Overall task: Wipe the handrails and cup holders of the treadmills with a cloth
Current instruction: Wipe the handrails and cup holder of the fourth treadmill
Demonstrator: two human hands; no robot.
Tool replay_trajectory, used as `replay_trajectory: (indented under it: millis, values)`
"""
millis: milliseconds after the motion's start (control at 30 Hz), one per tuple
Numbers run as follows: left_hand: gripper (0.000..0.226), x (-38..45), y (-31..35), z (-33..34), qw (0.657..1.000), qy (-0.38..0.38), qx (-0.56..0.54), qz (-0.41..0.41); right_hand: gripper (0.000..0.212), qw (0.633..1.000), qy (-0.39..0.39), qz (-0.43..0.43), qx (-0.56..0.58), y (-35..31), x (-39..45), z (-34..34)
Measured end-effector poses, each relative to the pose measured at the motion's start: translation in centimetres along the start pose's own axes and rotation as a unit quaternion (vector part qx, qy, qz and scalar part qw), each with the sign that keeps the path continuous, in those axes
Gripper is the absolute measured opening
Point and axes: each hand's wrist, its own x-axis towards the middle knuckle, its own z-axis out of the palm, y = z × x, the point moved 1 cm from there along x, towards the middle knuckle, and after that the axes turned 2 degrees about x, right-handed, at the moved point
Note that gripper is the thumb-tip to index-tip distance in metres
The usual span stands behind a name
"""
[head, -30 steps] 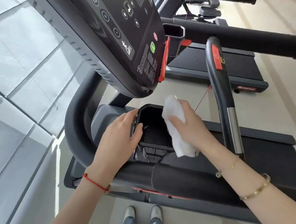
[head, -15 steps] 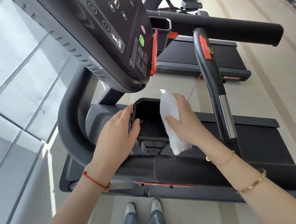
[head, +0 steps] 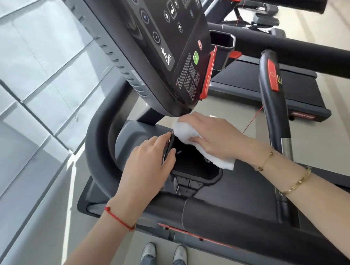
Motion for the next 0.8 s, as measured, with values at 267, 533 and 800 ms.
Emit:
replay_trajectory:
  millis: [267,533,800]
  values:
    - [0.035,-0.2,0.0,0.4,0.999,0.035,0.019,-0.03,0.049,0.993,0.011,-0.112,-0.023,0.5,0.8,0.2]
    - [0.041,-0.3,-0.2,0.3,0.999,0.031,-0.008,-0.036,0.04,0.968,0.106,0.154,0.166,1.4,-3.8,1.8]
    - [0.043,-0.1,-0.3,0.1,1.0,0.014,-0.009,-0.005,0.04,0.965,0.044,0.175,0.188,0.6,-2.2,0.6]
